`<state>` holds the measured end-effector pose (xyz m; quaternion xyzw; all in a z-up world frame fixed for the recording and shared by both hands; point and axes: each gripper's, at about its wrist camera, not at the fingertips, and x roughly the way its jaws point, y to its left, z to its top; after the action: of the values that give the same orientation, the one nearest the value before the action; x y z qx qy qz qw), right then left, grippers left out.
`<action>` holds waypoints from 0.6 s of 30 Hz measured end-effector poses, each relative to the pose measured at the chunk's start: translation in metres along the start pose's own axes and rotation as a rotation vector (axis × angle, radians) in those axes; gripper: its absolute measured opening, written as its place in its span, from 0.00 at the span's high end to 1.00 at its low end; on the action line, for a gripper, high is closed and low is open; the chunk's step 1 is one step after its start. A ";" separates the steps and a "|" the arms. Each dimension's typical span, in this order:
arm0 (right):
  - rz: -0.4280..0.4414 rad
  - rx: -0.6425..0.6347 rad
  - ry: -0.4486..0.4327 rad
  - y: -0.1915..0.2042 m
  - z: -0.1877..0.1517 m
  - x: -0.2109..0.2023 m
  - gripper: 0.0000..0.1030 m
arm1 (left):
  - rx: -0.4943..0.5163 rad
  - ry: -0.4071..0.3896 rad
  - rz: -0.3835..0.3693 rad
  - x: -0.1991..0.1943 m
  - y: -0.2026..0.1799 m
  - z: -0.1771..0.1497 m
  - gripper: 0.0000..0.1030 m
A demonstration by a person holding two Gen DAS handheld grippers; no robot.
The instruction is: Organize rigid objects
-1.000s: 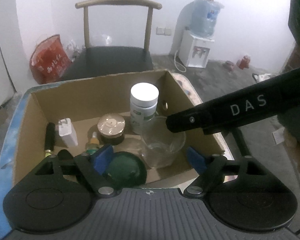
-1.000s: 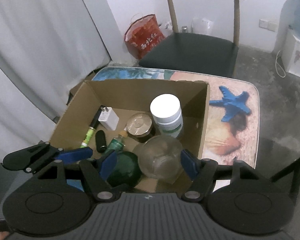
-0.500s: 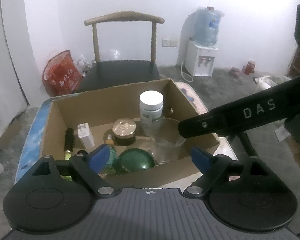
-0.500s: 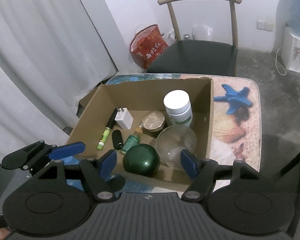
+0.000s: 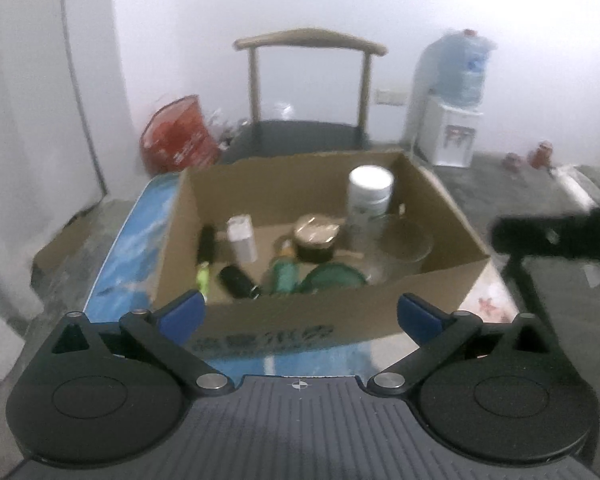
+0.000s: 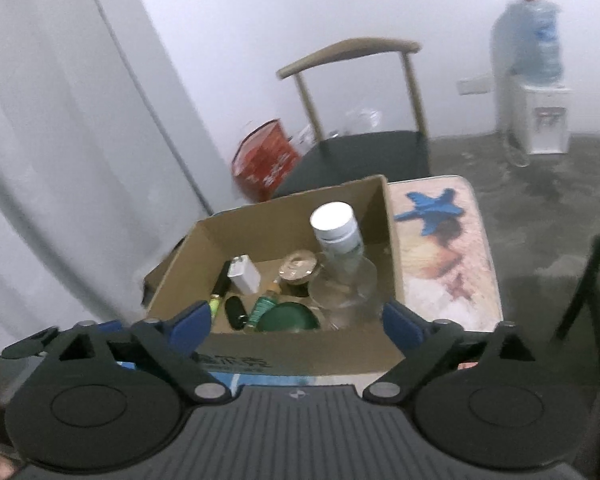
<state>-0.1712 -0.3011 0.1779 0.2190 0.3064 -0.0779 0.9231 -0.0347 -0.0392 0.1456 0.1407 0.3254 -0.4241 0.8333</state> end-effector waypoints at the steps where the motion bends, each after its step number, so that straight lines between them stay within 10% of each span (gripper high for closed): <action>1: -0.019 0.006 -0.010 0.002 -0.007 -0.001 0.06 | -0.009 0.009 0.008 0.001 0.003 -0.003 0.00; 18: -0.173 -0.056 0.001 0.021 -0.045 0.033 0.05 | -0.033 0.003 0.098 0.005 0.017 -0.009 0.00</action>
<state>-0.1634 -0.2620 0.1334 0.1658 0.3266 -0.1485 0.9186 -0.0234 -0.0276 0.1345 0.1431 0.3262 -0.3770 0.8550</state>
